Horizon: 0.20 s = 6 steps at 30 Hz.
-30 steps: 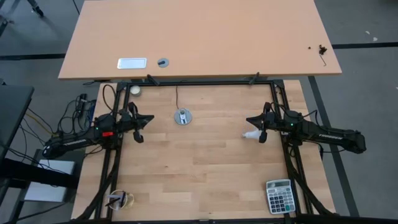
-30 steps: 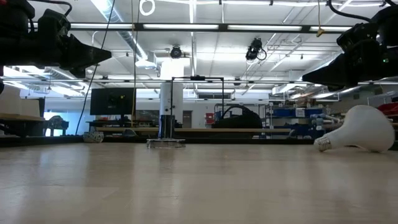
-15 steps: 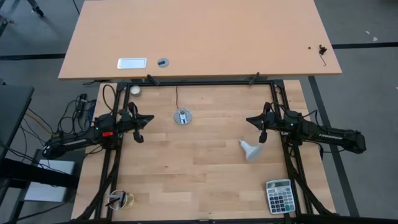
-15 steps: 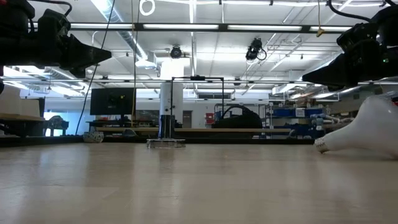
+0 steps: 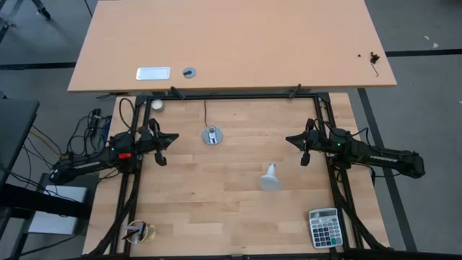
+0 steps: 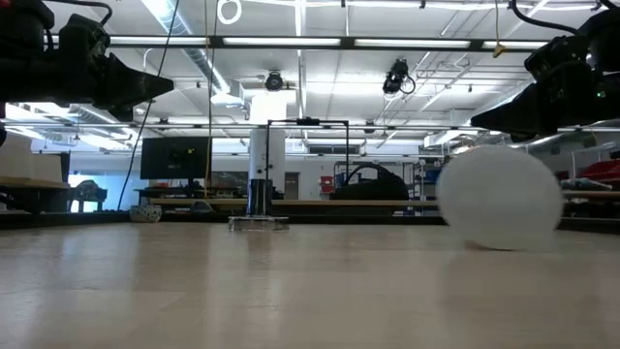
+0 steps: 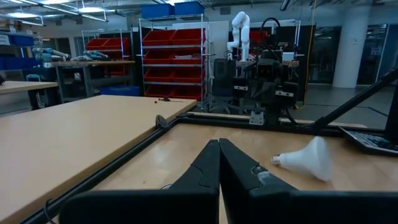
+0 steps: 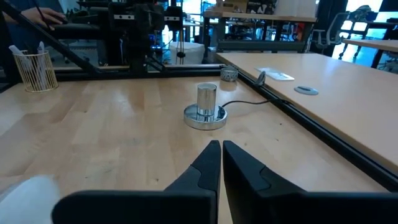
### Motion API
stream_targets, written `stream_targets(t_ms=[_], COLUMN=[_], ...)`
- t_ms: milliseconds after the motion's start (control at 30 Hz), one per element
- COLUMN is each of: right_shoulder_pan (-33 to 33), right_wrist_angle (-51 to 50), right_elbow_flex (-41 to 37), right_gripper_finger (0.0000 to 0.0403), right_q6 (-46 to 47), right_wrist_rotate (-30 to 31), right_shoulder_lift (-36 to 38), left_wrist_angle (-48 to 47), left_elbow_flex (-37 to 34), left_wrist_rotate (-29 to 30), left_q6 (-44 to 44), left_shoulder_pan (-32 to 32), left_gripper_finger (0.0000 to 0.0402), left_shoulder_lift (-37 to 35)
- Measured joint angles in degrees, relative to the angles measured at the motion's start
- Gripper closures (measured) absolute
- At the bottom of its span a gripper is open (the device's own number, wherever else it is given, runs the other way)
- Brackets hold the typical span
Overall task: Screw lightbulb
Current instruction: Return to Home Position
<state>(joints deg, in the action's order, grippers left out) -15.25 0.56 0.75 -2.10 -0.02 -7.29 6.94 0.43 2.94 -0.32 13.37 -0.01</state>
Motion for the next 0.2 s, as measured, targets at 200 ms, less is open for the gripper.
stream_targets(t_ms=[200], right_shoulder_pan=[0.00], right_wrist_angle=[0.00], right_elbow_flex=[0.00], right_gripper_finger=[0.0377], right_q6=[0.01], right_wrist_rotate=[-0.01], right_shoulder_lift=[0.00], left_wrist_angle=[0.00], left_elbow_flex=[0.00], left_wrist_rotate=[0.00], left_q6=[0.02], left_shoulder_pan=[-0.02], left_gripper_finger=[0.0396], left_shoulder_lift=[0.00])
